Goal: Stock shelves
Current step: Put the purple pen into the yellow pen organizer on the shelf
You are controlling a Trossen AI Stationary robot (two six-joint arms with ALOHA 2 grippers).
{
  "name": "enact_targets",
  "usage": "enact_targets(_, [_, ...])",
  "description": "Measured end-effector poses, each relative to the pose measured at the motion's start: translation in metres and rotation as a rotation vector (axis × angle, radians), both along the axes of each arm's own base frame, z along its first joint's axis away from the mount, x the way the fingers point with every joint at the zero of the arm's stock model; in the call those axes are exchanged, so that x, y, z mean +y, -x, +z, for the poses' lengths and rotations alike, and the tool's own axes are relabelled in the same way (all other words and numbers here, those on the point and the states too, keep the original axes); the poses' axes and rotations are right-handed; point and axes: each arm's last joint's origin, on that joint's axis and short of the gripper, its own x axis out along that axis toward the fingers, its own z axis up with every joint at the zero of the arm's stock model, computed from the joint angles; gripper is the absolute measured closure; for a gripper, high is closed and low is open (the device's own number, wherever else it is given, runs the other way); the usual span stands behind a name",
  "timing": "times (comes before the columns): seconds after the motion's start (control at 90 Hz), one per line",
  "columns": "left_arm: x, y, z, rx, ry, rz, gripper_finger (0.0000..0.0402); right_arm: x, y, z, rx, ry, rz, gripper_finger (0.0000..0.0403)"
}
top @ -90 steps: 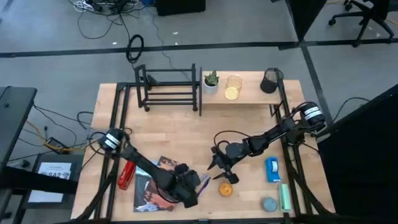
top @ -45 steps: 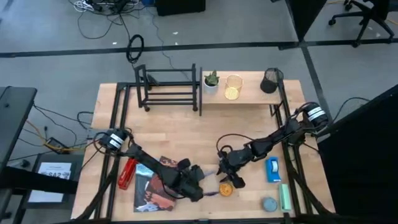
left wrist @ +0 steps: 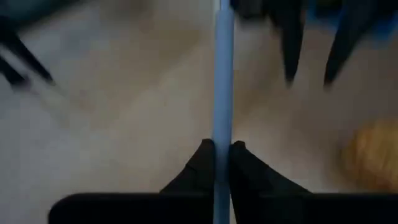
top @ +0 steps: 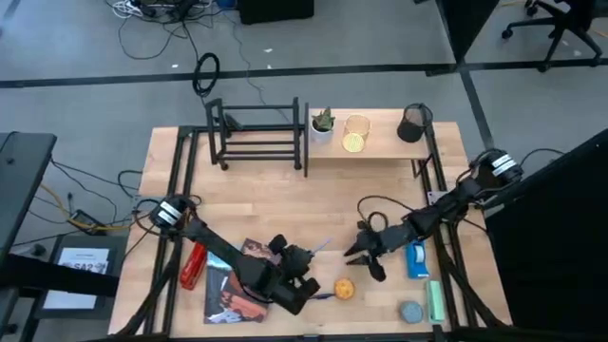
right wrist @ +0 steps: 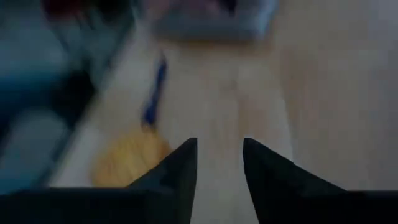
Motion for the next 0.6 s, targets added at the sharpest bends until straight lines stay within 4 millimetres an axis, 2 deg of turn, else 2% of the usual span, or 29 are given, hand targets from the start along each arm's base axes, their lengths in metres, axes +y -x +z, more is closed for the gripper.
enact_targets(0.189, [-0.015,-0.002,0.024,-0.189,-0.109,0.035,0.0401,-0.005,-0.006,0.03,-0.386,-0.009,-0.056,0.0246])
enact_targets(0.422, [-0.028,0.001,0.057,-0.286,-0.212,0.048,0.0401,-0.015,-0.01,0.045,-0.521,0.002,-0.112,0.018])
enact_targets(0.6, [-0.03,-0.003,0.076,-0.319,-0.263,0.024,0.0401,-0.009,-0.024,0.074,-0.694,0.004,-0.057,0.0165])
